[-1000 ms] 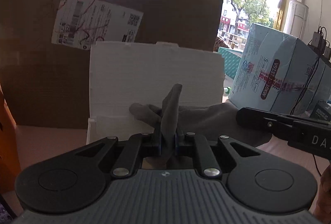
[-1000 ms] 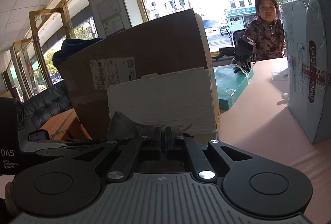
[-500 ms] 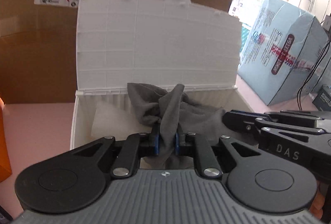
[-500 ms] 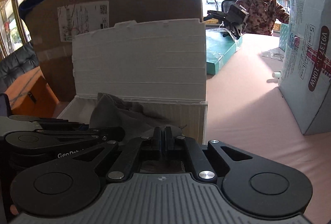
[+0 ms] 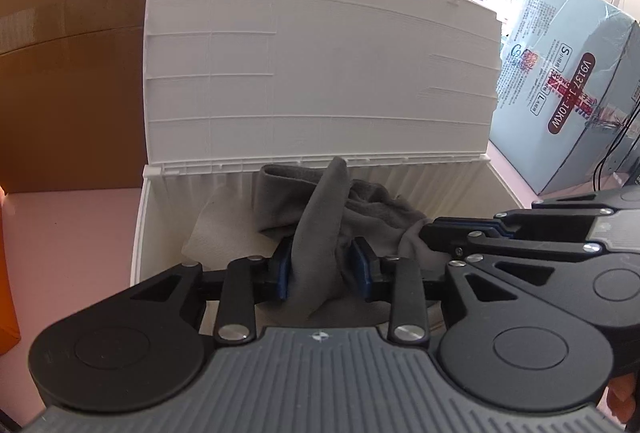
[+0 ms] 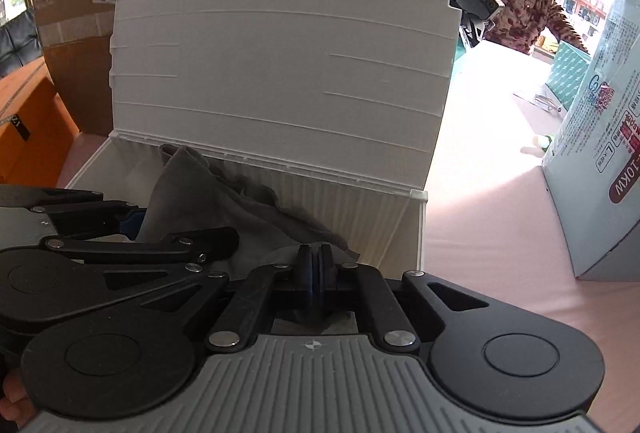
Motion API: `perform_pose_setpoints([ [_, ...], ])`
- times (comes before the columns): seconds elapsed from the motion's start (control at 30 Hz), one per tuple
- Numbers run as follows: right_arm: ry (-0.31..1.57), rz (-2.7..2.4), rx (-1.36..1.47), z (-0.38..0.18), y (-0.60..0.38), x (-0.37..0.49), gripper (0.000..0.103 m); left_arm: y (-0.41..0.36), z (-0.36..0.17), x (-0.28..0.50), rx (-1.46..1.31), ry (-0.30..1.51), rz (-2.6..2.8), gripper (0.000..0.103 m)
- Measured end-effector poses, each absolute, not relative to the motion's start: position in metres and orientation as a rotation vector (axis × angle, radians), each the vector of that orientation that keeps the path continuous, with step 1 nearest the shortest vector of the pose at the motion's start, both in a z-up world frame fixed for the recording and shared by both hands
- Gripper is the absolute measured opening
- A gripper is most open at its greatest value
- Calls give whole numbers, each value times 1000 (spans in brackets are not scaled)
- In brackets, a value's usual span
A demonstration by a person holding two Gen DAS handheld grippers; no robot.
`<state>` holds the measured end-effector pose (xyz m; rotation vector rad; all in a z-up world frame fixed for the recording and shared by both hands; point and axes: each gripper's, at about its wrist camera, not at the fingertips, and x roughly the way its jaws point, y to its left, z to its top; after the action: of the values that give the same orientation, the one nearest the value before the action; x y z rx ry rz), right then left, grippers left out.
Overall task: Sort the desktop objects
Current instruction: 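Lower the grey cloth into the white box and open the left gripper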
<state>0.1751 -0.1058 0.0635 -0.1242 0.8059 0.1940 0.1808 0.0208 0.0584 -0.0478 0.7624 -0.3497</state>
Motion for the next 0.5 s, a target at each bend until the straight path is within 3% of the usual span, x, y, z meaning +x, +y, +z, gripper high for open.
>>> perform_pose_setpoints([
  [0.27,786,221,-63,65,-115,174,6,21,60,184,-83,764,-365,32],
  [0.33,751,189,-28,67,-121,171,23,21,62,183,-85,756,-366,33],
  [0.5,691,201,25,80,-139,165,41,26,71,176,-112,696,-372,46],
])
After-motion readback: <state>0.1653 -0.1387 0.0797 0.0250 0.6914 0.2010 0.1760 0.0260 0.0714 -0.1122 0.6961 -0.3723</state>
